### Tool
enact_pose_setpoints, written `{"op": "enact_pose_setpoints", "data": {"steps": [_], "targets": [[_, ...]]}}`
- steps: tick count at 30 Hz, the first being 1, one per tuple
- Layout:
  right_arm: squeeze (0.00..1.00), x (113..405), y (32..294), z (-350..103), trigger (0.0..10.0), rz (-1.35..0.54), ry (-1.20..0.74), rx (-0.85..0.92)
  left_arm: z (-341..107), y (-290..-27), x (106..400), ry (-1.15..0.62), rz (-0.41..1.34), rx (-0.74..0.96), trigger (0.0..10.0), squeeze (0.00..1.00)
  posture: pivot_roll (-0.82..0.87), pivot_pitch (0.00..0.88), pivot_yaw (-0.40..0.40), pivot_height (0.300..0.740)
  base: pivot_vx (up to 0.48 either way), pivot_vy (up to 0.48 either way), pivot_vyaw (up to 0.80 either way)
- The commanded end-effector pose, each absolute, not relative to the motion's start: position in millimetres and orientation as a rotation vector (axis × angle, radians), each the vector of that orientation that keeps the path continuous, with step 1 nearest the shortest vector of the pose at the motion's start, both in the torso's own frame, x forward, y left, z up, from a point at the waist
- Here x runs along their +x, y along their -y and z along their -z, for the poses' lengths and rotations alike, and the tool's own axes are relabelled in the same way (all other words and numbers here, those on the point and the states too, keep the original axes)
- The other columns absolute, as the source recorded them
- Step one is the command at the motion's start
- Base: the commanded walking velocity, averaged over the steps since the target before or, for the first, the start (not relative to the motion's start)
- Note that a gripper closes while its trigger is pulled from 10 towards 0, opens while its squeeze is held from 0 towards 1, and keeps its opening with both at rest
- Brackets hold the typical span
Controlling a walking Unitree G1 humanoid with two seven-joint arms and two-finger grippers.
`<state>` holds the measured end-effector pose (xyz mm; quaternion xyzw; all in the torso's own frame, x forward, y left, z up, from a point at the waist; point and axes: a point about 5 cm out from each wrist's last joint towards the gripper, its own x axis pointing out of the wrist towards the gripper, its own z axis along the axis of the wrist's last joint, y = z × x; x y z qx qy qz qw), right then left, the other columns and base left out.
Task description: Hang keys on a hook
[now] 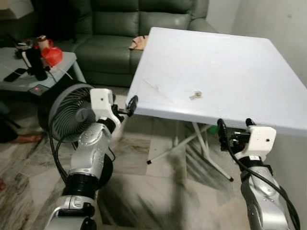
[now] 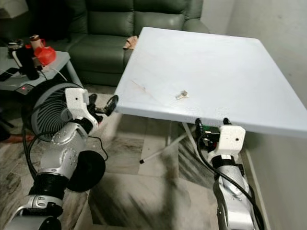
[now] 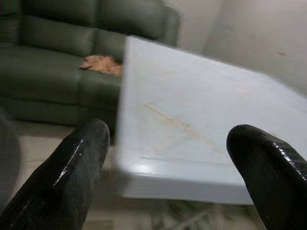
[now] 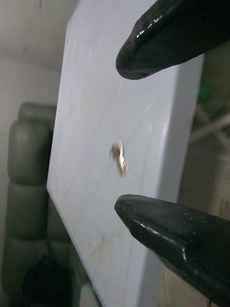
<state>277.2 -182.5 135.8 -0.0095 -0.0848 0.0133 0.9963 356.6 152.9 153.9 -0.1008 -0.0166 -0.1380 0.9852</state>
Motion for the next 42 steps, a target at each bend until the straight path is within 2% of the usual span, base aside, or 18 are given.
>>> {"op": "enact_pose_setpoints", "data": {"steps": [1, 17, 21, 33, 42], "targets": [[0.00, 274.2, 191.3, -138.6, 10.0, -0.006, 0.179, -0.038, -161.3, -142.3, 358.4, 0.057, 0.306, -0.195, 10.0, 0.00, -0.09, 0.032, -0.001, 0.740, 0.412, 0.000, 0.00], [0.00, 273.9, 189.1, -139.5, 10.0, -0.035, 0.178, -0.079, -161.8, -142.5, 358.1, 0.062, 0.302, -0.195, 10.0, 0.00, -0.08, 0.036, -0.007, 0.740, 0.411, 0.000, 0.00], [0.00, 274.1, 187.2, -139.8, 10.0, -0.047, 0.180, -0.078, -161.4, -142.0, 357.6, 0.062, 0.303, -0.196, 10.0, 0.00, -0.08, 0.036, -0.008, 0.740, 0.409, 0.000, 0.74], [0.00, 273.3, 188.3, -139.8, 10.0, -0.043, 0.182, -0.056, -161.1, -141.8, 357.8, 0.059, 0.300, -0.198, 10.0, 0.00, -0.08, 0.033, -0.011, 0.740, 0.406, 0.000, 0.00], [0.00, 273.2, 188.0, -137.6, 10.0, -0.074, 0.164, -0.085, -158.7, -137.7, 353.4, 0.111, 0.273, -0.135, 10.0, 0.00, -0.08, 0.030, -0.016, 0.740, 0.065, 0.000, 0.00]]}}
